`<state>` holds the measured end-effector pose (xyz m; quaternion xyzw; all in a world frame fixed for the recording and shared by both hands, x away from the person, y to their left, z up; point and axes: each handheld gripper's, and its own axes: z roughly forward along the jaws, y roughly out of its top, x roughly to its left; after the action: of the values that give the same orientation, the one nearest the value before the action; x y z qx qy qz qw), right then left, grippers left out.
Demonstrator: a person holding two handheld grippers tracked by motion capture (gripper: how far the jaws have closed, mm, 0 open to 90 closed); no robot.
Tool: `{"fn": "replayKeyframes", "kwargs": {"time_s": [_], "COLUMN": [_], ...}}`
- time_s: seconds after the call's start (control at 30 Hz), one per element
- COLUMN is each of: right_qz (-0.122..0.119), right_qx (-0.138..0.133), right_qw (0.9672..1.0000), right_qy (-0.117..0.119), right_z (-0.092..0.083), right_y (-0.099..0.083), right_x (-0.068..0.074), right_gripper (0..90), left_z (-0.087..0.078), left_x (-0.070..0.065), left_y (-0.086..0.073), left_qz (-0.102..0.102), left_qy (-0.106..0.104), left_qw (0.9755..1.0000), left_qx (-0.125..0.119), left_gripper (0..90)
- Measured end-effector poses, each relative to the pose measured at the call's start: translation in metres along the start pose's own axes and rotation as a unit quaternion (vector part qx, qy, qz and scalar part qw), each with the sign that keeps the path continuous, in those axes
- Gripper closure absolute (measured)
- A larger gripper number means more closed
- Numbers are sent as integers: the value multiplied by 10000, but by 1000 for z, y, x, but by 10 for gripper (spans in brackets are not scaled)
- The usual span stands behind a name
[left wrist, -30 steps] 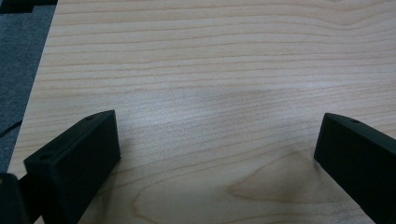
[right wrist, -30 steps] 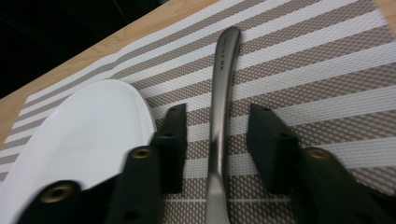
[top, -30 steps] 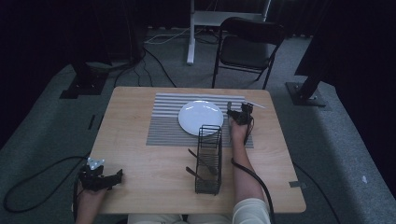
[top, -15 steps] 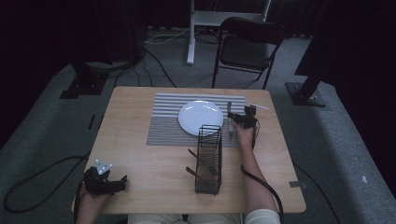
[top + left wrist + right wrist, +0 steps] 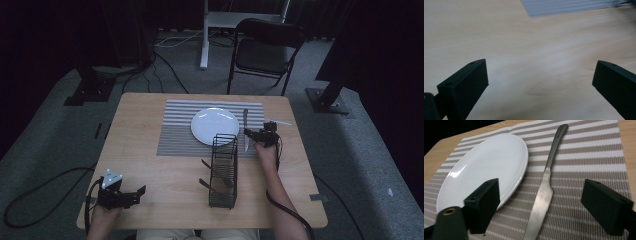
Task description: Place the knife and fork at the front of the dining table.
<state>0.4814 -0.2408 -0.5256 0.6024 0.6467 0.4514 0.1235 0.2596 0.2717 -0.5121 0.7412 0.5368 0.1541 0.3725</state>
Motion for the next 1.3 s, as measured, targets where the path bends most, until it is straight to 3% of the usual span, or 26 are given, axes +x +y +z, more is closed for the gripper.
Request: {"fn": "replayKeyframes", "kwargs": {"time_s": [0.07,0.13,0.33,0.47,0.67,0.87,1.07,1.3], "right_qz": [-73,-146,-310,-502,-549,-772,-748,-745], "right_qx": [-10,-42,18,97,109,76,30,1], "right_qw": [10000,9999,9995,9987,9983,9968,9969,9968], "right_qy": [53,46,97,86,187,193,226,275], "right_z": [-6,-10,-24,-32,-50,-71,-91,-116], "right_y": [-6,-12,-28,-39,-58,-73,-89,-107], "right_x": [0,0,-1,0,-3,-2,-3,-8], "right_gripper": [127,127,128,128,127,137,127,125], "left_z": [2,6,11,12,15,20,26,34], "left_x": [-7,-16,-36,-46,-63,-73,-83,-99], "left_y": [2,5,15,25,41,58,72,90], "left_qz": [182,389,611,714,998,1015,1083,1287], "left_qy": [-312,-465,-985,-1104,-1175,-1292,-1362,-1513], "left_qw": [9993,9979,9931,9913,9880,9860,9840,9789], "left_qx": [116,210,177,57,-118,-285,-382,-471], "left_gripper": [2,2,2,2,2,2,2,3]}}
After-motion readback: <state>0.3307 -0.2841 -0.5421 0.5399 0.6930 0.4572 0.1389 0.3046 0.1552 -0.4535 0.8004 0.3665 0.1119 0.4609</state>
